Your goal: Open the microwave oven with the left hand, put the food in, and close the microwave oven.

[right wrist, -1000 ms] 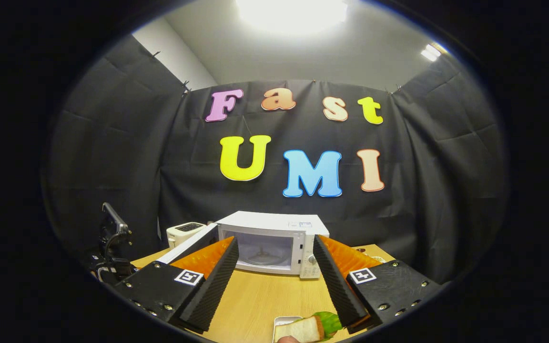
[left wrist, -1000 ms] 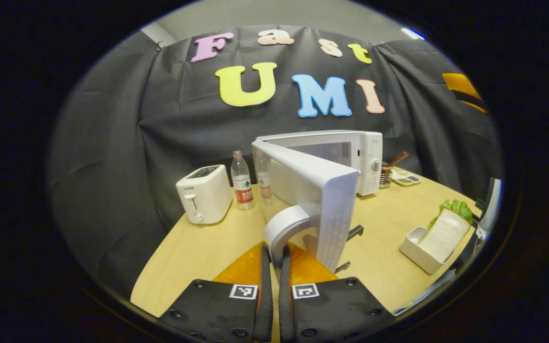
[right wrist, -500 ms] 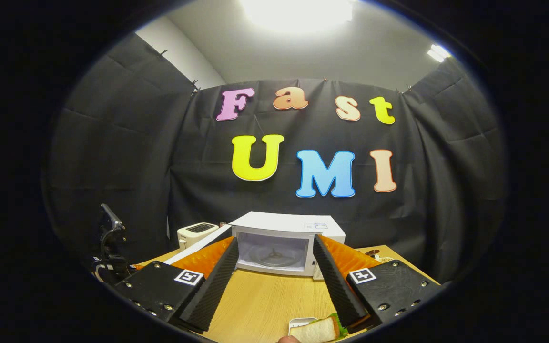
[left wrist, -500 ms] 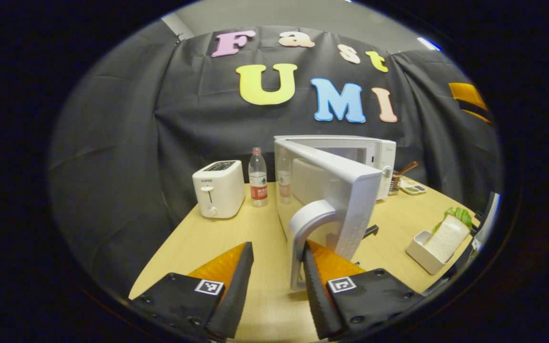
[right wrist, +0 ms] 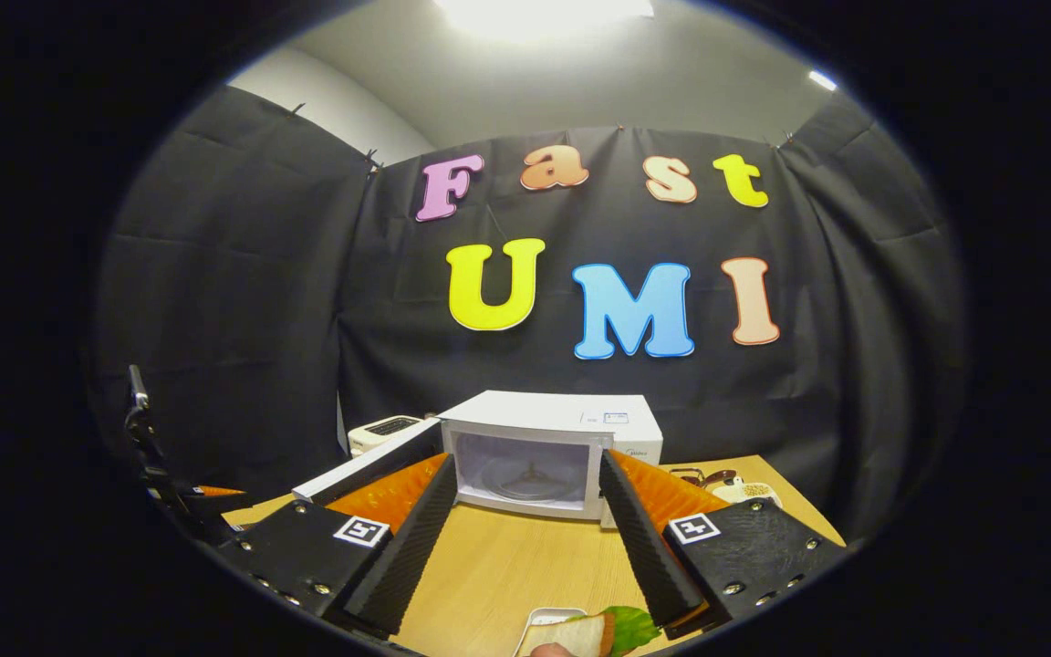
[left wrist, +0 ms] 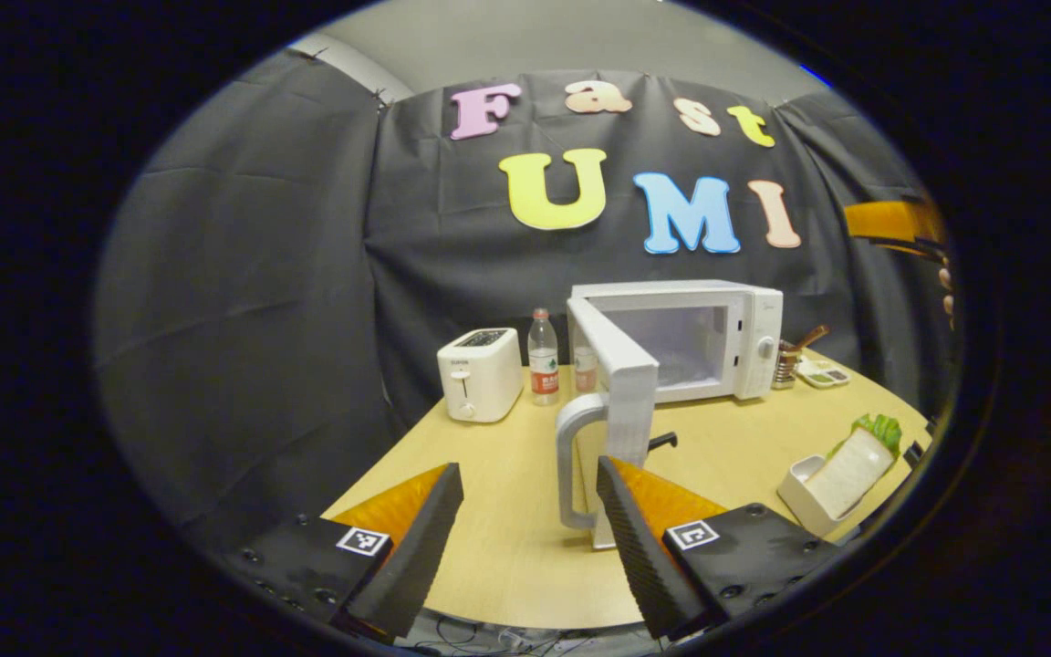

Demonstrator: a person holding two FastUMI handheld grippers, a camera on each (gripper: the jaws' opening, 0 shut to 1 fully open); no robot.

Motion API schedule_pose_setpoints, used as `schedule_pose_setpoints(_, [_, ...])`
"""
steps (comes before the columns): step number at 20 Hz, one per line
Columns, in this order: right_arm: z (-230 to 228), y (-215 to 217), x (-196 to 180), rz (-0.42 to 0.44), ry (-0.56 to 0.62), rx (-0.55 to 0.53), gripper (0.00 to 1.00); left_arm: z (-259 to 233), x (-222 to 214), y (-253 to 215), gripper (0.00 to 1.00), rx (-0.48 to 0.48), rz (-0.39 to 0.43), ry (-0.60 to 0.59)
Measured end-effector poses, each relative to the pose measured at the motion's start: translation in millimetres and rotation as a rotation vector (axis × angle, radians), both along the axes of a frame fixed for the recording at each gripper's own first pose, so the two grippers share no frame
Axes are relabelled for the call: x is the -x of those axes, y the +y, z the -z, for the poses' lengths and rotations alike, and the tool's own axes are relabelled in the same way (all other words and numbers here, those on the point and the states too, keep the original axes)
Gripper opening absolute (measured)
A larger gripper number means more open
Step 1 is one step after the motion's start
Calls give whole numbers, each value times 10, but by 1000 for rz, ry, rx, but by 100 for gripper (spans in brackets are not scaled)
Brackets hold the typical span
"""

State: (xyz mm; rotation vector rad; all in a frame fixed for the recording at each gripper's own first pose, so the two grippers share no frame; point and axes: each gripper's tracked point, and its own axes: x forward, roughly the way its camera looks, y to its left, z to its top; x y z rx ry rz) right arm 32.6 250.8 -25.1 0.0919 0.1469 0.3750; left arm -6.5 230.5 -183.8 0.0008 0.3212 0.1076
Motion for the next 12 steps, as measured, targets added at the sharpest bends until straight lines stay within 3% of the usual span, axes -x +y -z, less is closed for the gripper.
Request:
schedule_pose_setpoints(6, [594,-365,-187,-41,216,-12,96,-972,-7,-133,95,-13,-83,-171])
schedule_pose_setpoints(12, [1256,-646,-183,-44,487,-94,96,-1707,45,-351,96,-26,-121,-318])
